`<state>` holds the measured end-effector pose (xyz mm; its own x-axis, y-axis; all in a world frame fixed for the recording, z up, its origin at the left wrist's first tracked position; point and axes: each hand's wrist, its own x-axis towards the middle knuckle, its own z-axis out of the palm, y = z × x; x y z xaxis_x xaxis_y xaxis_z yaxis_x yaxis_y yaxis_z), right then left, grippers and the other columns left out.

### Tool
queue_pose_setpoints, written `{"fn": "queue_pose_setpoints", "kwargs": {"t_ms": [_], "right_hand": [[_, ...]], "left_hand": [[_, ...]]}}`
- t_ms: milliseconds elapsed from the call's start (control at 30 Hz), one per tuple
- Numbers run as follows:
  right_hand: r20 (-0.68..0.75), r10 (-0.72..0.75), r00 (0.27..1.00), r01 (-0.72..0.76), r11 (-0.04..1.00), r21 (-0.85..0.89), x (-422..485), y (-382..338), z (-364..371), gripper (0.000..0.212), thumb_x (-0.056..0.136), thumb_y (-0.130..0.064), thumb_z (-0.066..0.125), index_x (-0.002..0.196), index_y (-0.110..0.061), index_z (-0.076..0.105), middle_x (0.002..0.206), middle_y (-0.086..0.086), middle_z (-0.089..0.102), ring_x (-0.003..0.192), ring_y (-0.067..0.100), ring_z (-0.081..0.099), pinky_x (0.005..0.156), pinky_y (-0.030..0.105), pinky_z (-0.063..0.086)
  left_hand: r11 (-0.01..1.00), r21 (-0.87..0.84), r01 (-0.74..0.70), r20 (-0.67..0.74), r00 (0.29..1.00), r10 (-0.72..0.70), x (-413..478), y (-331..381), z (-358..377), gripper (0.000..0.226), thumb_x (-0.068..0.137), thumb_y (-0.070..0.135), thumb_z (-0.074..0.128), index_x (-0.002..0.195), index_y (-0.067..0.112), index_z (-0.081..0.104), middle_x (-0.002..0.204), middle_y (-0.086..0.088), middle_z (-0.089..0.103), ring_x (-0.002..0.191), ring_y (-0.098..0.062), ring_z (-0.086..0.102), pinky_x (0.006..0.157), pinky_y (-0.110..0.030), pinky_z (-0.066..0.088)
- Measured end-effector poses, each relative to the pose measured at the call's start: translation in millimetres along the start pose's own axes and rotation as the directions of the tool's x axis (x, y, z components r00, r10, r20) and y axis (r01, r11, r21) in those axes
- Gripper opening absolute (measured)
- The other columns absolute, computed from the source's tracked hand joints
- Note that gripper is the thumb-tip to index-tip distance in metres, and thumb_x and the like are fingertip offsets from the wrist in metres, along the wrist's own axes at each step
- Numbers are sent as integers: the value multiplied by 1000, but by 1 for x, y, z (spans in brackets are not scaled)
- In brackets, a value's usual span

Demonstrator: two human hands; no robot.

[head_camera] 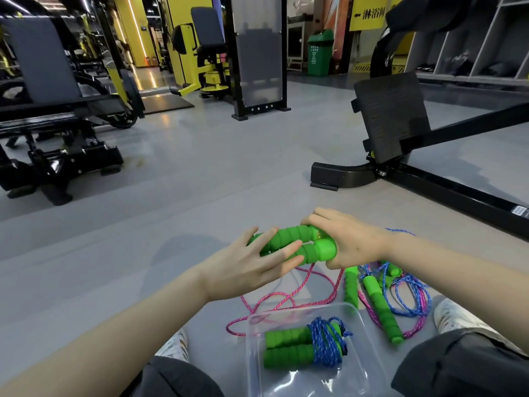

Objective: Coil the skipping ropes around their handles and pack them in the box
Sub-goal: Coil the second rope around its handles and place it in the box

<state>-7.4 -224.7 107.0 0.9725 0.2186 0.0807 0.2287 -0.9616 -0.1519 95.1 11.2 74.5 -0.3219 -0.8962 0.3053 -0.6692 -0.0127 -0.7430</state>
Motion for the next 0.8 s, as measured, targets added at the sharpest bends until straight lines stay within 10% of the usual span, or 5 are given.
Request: {"fn": "queue_pose_setpoints", "kwargs": {"t_ms": [400,800], "right_hand": [[-40,-38,998,40,997,58,-6,2,9,64,58,-31,63,119,-17,49,93,-4,42,78,11,41,68,24,35],[-67,-41,997,49,992,121,-7,9,9,71,56,-22,68,124,-21,47,96,-5,39,77,12,47,68,30,44]], "left_hand": [[995,-89,39,-19,999,-41,-5,8,12,41,103,29,37,143,20,38,143,-5,48,113,-47,53,83,-51,51],[987,-145,65,5,998,-65,-1,9,9,51,93,5,30,143,16,33,137,-7,40,104,-43,53,69,-41,48]]}}
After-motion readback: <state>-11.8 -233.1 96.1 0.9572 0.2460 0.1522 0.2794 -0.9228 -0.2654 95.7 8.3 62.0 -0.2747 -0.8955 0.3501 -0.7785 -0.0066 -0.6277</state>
